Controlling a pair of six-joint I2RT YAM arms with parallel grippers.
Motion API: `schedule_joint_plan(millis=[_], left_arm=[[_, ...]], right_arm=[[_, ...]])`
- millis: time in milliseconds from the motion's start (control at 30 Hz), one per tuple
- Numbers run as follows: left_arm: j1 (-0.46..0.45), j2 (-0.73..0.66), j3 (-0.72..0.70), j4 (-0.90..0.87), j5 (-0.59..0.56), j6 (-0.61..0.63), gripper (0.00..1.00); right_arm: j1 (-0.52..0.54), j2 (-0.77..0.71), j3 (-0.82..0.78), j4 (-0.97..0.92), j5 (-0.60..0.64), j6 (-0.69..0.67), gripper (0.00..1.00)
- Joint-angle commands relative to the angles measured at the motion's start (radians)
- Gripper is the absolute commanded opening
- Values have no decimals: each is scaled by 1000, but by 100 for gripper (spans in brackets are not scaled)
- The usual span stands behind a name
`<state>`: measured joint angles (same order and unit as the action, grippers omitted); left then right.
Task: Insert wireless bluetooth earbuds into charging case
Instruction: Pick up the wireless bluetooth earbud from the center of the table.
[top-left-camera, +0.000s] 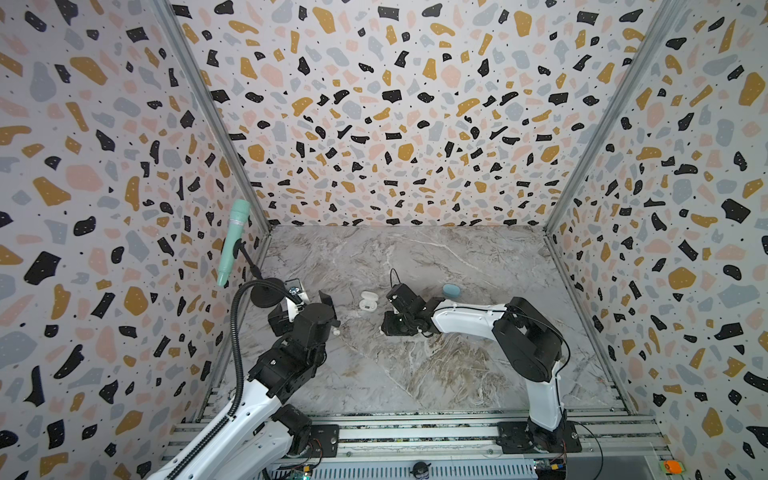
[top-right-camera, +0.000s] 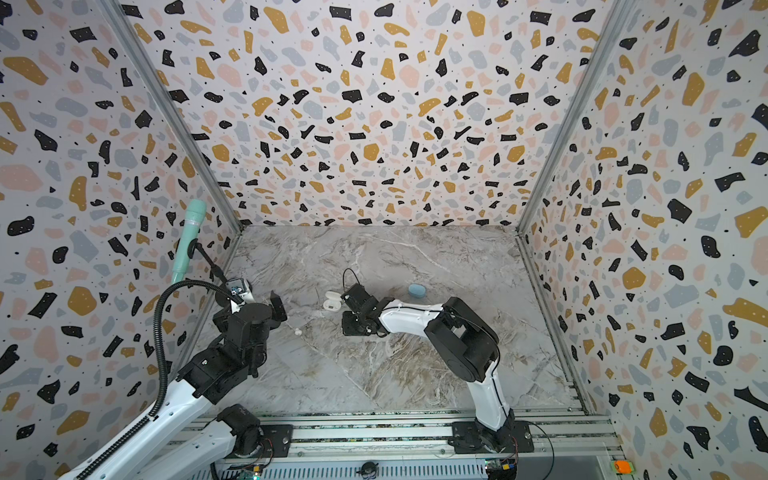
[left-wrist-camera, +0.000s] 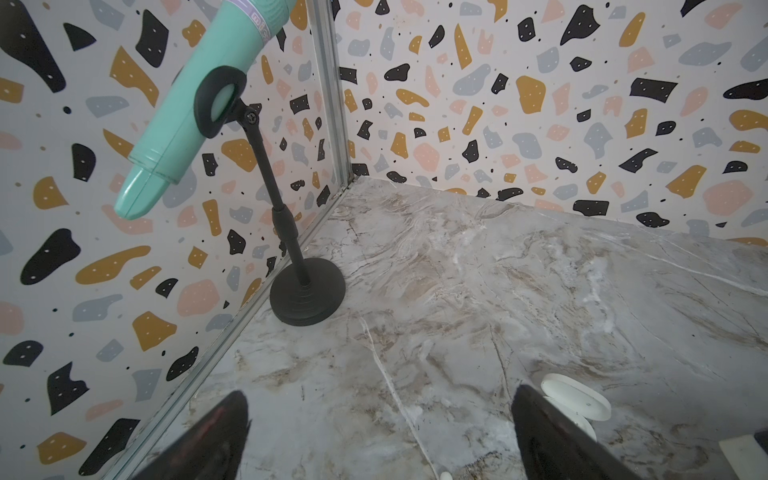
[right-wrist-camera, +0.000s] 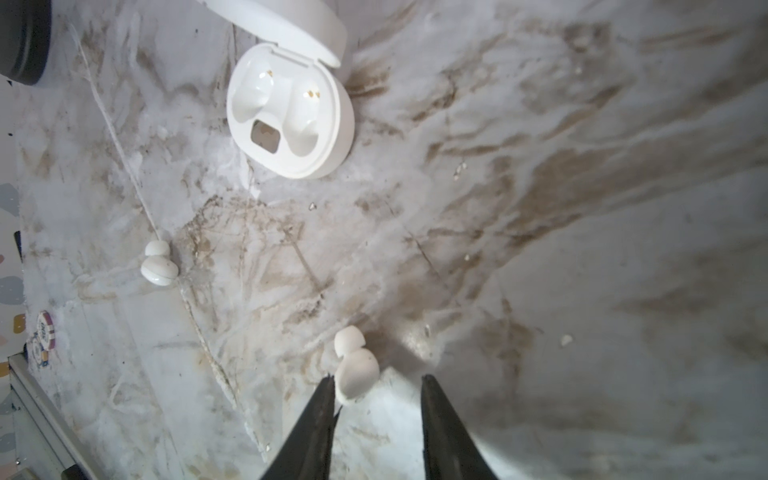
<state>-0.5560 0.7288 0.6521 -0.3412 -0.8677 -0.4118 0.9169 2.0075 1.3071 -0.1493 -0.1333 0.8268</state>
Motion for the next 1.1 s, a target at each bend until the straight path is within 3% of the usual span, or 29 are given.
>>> schedule_joint_plan(millis=[0, 1067], left_arm=[[8, -1, -11, 24, 8, 8, 100], [13, -9, -10, 24, 18, 13, 100]], right_arm=[[-2, 1, 38, -3, -5, 4, 36], [11, 53, 52, 5, -45, 0, 24]])
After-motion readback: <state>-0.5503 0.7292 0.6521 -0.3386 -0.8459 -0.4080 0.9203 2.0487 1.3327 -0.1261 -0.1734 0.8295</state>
